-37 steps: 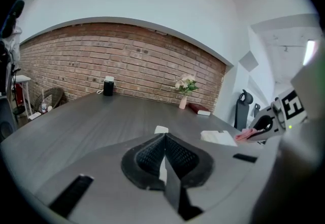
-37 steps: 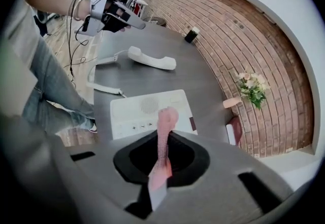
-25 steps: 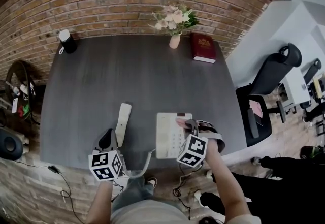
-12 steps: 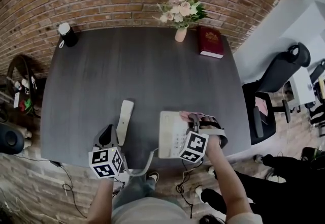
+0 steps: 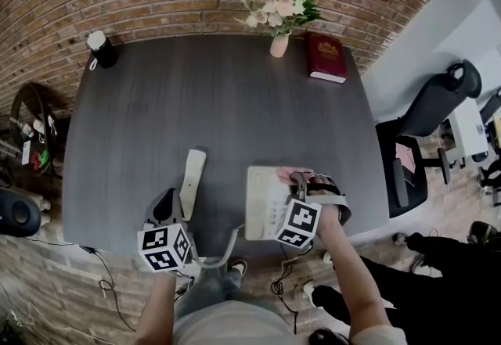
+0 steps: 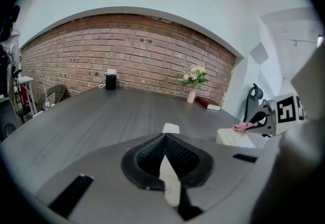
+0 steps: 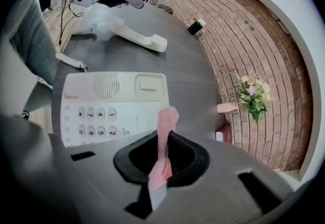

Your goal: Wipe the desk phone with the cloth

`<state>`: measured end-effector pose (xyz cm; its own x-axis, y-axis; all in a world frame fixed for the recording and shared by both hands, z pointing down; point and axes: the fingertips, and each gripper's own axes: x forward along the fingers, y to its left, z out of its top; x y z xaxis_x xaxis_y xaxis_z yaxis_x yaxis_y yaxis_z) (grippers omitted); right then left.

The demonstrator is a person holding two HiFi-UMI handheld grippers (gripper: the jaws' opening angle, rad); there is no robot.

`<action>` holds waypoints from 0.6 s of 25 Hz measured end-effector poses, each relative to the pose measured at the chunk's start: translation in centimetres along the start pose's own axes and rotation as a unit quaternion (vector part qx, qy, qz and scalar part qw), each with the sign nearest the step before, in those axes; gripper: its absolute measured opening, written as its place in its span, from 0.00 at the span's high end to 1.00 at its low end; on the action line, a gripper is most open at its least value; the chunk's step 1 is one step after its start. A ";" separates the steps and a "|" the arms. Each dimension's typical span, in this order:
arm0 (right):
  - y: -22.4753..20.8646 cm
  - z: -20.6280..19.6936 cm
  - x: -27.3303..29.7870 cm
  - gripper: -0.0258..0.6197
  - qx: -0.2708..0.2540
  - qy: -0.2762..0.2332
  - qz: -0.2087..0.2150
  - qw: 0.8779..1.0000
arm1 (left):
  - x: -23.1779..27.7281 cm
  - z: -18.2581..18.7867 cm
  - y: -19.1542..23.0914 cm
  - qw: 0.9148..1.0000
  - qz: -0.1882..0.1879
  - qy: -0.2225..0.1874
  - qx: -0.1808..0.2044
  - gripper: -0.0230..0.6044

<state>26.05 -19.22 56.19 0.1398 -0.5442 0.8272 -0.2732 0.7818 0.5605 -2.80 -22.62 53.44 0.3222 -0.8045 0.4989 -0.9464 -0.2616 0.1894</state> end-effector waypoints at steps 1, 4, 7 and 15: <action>0.0 0.0 0.0 0.92 0.000 0.001 -0.002 1.000 | 0.0 -0.1 0.0 1.000 0.000 0.000 0.000 0.96; 0.0 -0.2 0.2 0.92 -0.006 0.004 -0.010 1.000 | -0.1 -0.2 0.1 1.000 0.001 0.000 -0.001 0.96; 0.4 -0.2 0.2 0.92 -0.007 0.002 -0.008 1.000 | -0.3 -0.3 0.2 1.000 0.001 0.000 -0.002 0.96; 1.7 0.0 -0.1 0.92 -0.005 0.001 0.005 1.000 | -0.9 -0.8 0.2 1.000 0.002 0.004 -0.002 0.96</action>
<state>25.59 -17.88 57.05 0.1391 -0.5357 0.8329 -0.2655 0.7901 0.5525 -3.26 -21.54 53.76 0.3179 -0.8010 0.5073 -0.9479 -0.2555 0.1904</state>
